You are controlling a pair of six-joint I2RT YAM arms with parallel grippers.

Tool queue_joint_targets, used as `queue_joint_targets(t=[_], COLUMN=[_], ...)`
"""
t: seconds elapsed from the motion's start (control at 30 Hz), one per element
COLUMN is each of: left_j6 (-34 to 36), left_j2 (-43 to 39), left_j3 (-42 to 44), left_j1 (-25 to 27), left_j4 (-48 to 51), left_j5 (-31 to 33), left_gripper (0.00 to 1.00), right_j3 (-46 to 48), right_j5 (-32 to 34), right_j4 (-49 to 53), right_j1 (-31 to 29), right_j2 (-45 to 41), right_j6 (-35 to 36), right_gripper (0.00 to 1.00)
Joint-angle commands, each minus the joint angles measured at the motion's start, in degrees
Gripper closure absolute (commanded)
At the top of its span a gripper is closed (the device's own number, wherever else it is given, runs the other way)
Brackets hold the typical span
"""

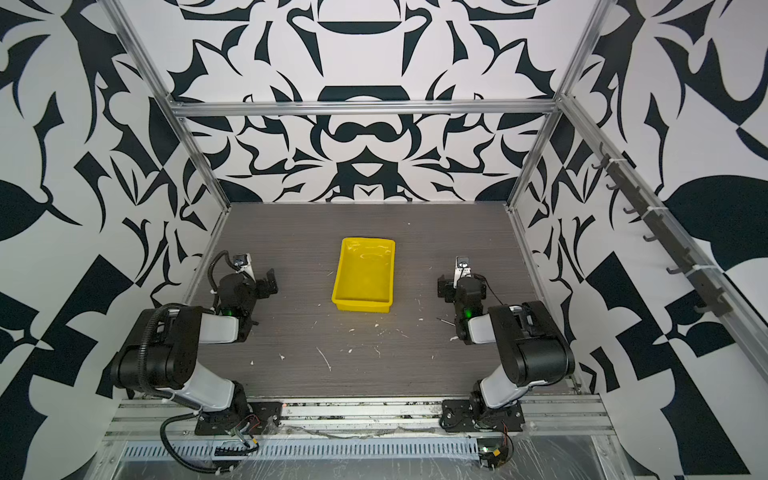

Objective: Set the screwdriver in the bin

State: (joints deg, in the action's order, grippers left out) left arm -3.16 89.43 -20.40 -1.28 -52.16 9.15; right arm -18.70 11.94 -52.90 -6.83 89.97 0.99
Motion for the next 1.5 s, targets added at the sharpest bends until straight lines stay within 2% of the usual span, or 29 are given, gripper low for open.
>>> queue_joint_targets(t=[0.0,1.33,1.37,1.47], left_j6=[-0.3,-0.3,-0.3,-0.4], left_j2=[-0.5,-0.7,-0.7,-0.7], left_j3=[-0.9,-0.7,-0.6,-0.6], left_j1=[-0.3,-0.3,-0.3,-0.3], left_j4=[0.0,-0.3,-0.3,-0.5], left_j5=[-0.5,-0.4,-0.4,-0.3], left_gripper=[0.0,0.0,0.0,0.0], right_j3=[-1.0,-0.8,-0.8,-0.7], right_j5=[-0.3,-0.3,-2.4,-2.4], right_j4=[-0.9,-1.1,-1.2,-1.2], right_j1=[0.2,0.2,0.2,0.2], right_j2=[-0.8,-0.8,-0.9,-0.9], right_j6=[0.6,0.7,0.8,0.8], right_gripper=[0.0,0.0,0.0,0.0])
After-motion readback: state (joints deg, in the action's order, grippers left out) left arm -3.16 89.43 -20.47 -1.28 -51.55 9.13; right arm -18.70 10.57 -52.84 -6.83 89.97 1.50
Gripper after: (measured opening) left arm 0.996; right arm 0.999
